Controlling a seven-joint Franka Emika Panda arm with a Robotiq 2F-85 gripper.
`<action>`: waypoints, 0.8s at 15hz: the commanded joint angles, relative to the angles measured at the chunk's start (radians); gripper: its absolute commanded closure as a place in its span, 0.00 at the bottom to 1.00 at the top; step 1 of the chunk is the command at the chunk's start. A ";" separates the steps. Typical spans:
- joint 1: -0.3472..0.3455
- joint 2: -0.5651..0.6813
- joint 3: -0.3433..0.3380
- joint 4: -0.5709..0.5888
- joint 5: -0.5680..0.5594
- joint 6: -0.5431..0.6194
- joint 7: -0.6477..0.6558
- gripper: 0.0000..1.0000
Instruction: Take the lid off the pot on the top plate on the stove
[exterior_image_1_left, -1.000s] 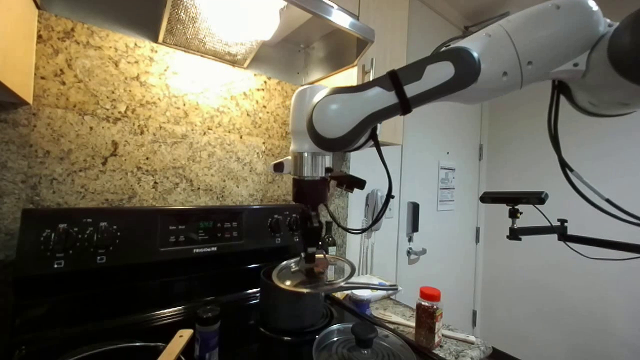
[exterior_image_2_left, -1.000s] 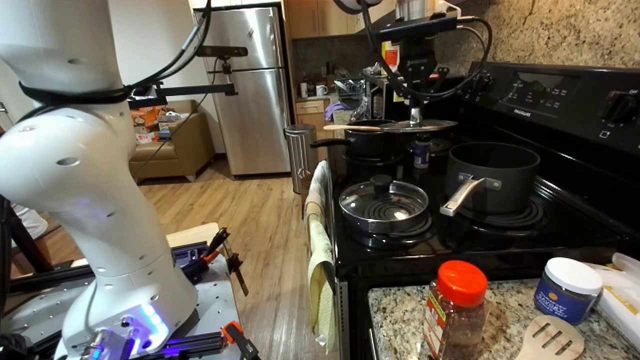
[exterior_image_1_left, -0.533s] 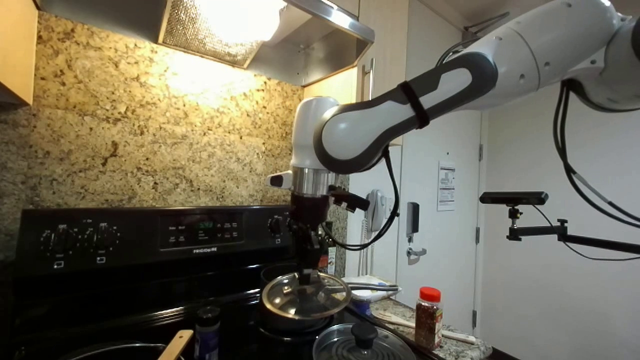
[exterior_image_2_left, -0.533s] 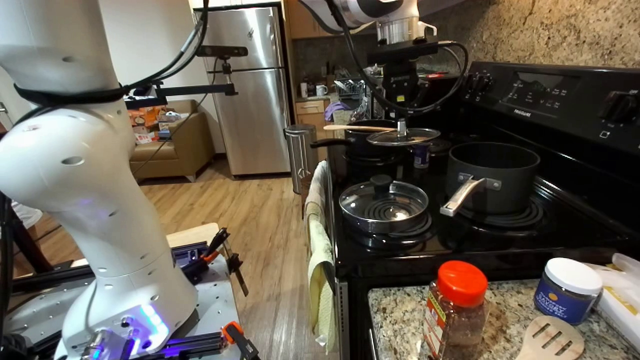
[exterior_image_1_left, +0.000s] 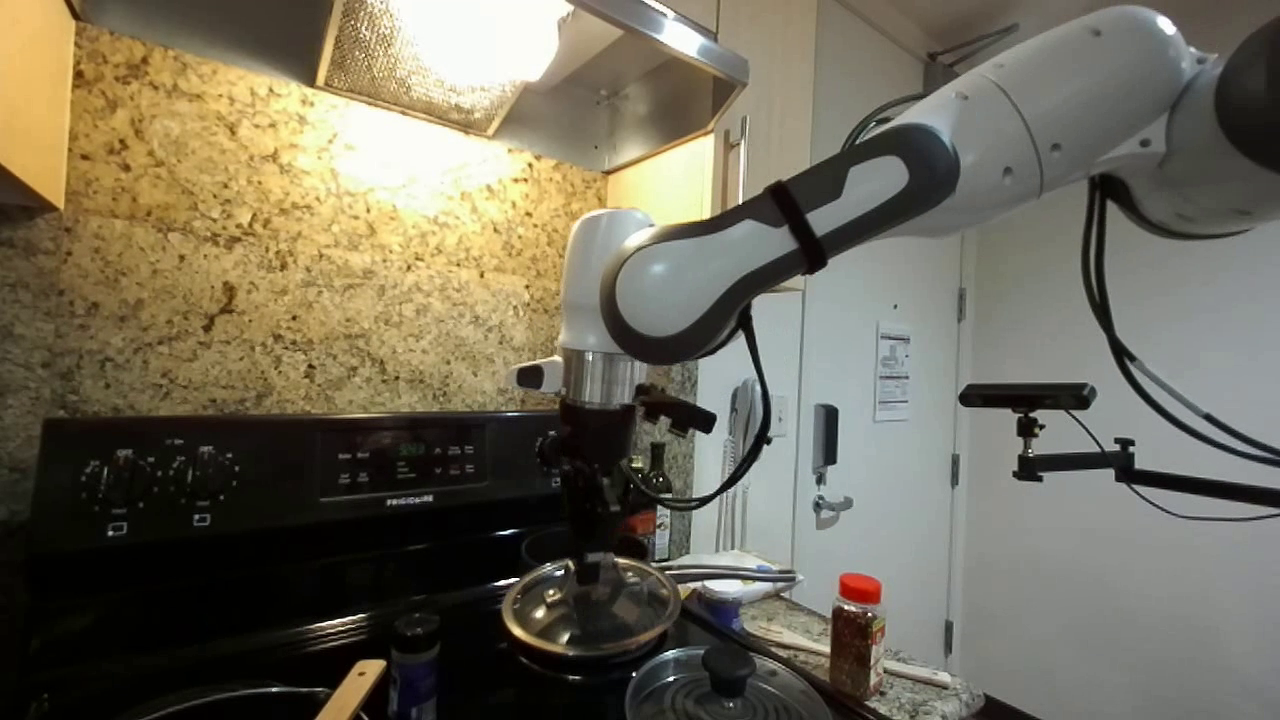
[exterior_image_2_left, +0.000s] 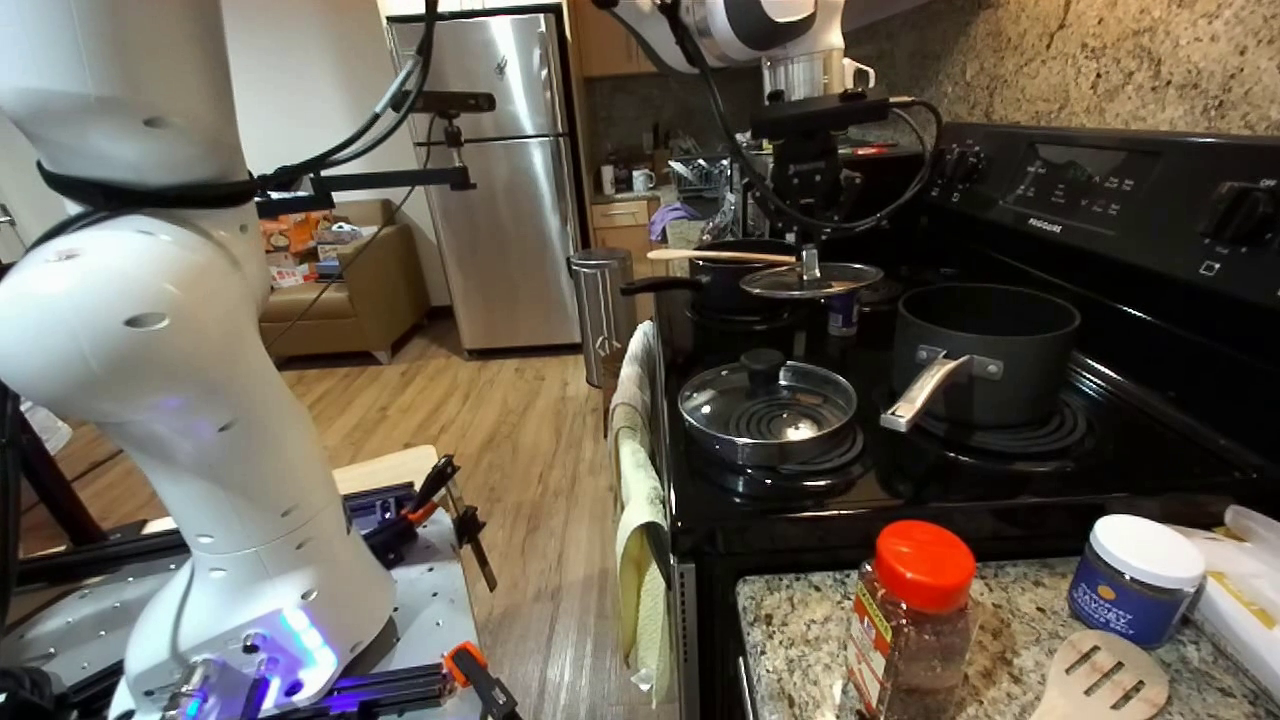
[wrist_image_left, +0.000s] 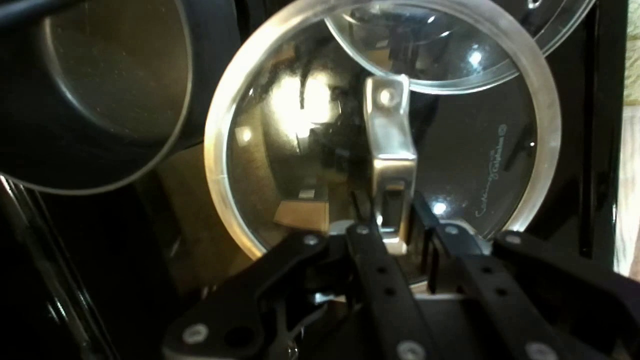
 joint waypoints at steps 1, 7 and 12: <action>0.005 0.116 0.028 0.134 0.019 -0.004 -0.119 0.95; 0.005 0.232 0.082 0.188 0.066 -0.021 -0.166 0.95; 0.023 0.272 0.105 0.151 0.062 0.078 -0.163 0.95</action>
